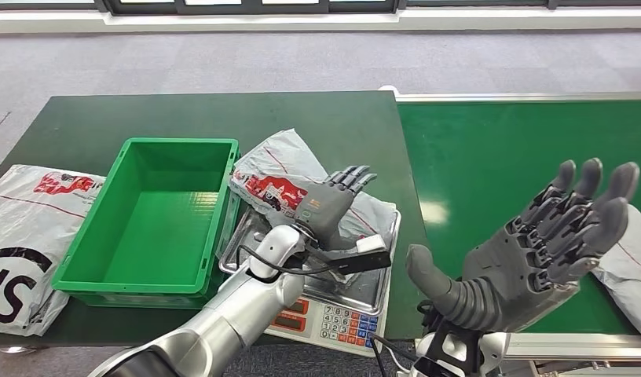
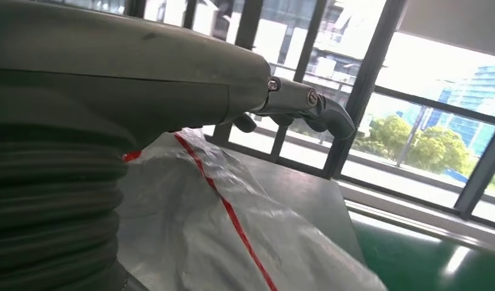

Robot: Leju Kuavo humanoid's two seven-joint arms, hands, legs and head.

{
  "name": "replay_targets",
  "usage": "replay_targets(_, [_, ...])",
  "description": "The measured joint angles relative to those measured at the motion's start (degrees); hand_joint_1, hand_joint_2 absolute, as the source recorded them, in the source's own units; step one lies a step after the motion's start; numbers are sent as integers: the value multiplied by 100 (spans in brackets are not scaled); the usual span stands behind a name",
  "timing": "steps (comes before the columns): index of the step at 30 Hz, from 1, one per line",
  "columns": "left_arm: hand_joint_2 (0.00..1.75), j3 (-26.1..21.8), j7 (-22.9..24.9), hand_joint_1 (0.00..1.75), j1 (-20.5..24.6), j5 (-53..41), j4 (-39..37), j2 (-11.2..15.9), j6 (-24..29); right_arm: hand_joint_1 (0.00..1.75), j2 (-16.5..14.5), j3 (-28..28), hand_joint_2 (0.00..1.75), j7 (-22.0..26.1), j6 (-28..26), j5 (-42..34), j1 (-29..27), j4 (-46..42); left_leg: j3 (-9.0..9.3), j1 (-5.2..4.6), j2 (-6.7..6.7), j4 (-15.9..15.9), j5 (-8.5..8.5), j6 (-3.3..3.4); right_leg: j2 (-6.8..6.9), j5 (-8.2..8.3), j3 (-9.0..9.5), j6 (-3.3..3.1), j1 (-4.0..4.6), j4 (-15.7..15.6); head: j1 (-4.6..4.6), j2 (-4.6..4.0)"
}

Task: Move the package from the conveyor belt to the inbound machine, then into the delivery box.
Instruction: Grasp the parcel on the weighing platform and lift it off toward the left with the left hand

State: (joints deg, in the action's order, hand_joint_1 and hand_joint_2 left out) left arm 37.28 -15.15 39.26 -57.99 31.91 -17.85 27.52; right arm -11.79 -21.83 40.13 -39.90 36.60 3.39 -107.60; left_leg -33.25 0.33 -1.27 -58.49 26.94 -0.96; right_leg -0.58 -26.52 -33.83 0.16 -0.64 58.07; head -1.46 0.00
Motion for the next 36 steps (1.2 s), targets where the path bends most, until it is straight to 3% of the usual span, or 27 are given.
replay_targets(6, [175,548,540,0,65,-398,-484,-14,-227,0,29,-120,175,-14,8,-235,214,167,1,0,4,0,0,0,-3,0,-1,0,0,0,0,0])
replay_targets(11, [175,841,1221,0,235,-650,-884,-5,-930,0,55,-326,175,-15,12,-496,489,483,8,2,0,1,-1,0,-2,0,12,0,1,1,1,0])
replay_targets(18, [175,938,1288,0,513,-609,-1173,-1,-2017,0,111,-495,175,-15,12,-587,681,794,39,1,1,2,6,2,0,-4,59,-1,1,-1,0,0])
replay_targets(22, [175,937,1286,115,599,-587,-1206,-3,-2462,0,150,-510,175,-15,12,-607,687,856,49,1,4,5,23,5,-3,-19,102,1,2,-5,0,0])
replay_targets(23, [175,937,1269,115,604,-588,-1210,-3,-2516,0,163,-511,175,-15,12,-621,686,865,55,1,3,5,24,7,-2,-21,110,2,2,-5,0,0])
replay_targets(27, [175,937,1217,175,594,-594,-1234,-3,-2582,0,211,-518,175,-15,12,-663,685,874,97,1,-2,5,13,5,5,-20,122,0,3,-5,0,0])
replay_targets(36, [175,938,1218,175,640,-632,-1278,1,-2574,0,276,-553,175,-15,12,-700,686,931,108,1,0,4,6,5,4,-11,117,-1,2,-4,0,0])
